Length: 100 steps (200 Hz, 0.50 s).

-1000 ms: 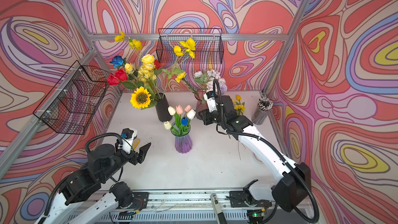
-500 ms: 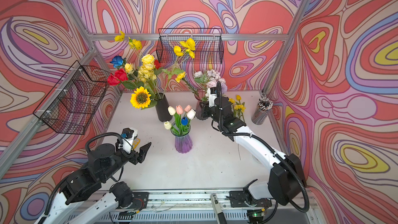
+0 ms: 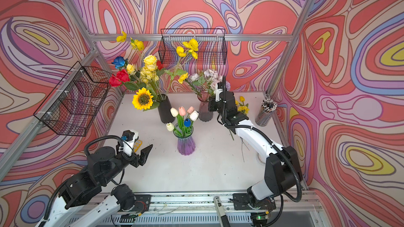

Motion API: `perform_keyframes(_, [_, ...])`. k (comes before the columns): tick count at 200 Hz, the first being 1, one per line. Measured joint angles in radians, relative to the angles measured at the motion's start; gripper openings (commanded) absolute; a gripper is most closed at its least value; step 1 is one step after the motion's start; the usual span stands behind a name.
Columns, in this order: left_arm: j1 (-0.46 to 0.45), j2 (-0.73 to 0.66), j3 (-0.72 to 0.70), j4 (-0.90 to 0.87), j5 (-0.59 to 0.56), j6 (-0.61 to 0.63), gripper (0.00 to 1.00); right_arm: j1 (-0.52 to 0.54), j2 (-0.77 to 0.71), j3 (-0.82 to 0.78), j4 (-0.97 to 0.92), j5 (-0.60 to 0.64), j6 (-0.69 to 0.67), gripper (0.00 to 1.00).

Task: Pick out yellow flowers from the vase
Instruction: Adjust the flower in the vase.

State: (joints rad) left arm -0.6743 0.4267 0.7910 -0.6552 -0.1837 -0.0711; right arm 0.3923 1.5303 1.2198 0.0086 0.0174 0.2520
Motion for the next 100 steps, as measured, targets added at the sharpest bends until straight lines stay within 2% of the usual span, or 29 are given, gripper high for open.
perform_keyframes(100, [0.000,-0.071,0.014,-0.049,-0.014,-0.002,0.83,-0.092,0.209,0.186,0.014,-0.126,-0.029,0.18])
